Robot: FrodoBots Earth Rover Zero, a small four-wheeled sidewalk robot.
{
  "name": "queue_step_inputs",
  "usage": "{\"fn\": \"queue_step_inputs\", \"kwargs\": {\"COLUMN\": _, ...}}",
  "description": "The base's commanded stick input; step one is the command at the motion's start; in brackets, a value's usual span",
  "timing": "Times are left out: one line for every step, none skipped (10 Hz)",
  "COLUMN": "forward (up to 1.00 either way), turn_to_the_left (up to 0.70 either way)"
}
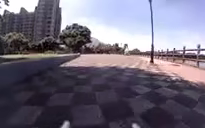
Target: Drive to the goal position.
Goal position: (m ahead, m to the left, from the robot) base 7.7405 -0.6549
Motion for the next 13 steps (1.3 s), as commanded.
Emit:
{"fn": "queue_step_inputs", "kwargs": {"forward": 0.7, "turn_to_the_left": 0.0}}
{"fn": "queue_step_inputs", "kwargs": {"forward": 0.7, "turn_to_the_left": 0.0}}
{"fn": "queue_step_inputs", "kwargs": {"forward": 0.7, "turn_to_the_left": 0.0}}
{"fn": "queue_step_inputs", "kwargs": {"forward": 0.7, "turn_to_the_left": 0.0}}
{"fn": "queue_step_inputs", "kwargs": {"forward": 0.7, "turn_to_the_left": 0.0}}
{"fn": "queue_step_inputs", "kwargs": {"forward": 0.7, "turn_to_the_left": 0.0}}
{"fn": "queue_step_inputs", "kwargs": {"forward": 0.7, "turn_to_the_left": 0.0}}
{"fn": "queue_step_inputs", "kwargs": {"forward": 0.7, "turn_to_the_left": 0.0}}
{"fn": "queue_step_inputs", "kwargs": {"forward": 0.7, "turn_to_the_left": 0.0}}
{"fn": "queue_step_inputs", "kwargs": {"forward": 0.7, "turn_to_the_left": 0.0}}
{"fn": "queue_step_inputs", "kwargs": {"forward": 0.7, "turn_to_the_left": 0.0}}
{"fn": "queue_step_inputs", "kwargs": {"forward": 0.7, "turn_to_the_left": 0.0}}
{"fn": "queue_step_inputs", "kwargs": {"forward": 0.7, "turn_to_the_left": 0.0}}
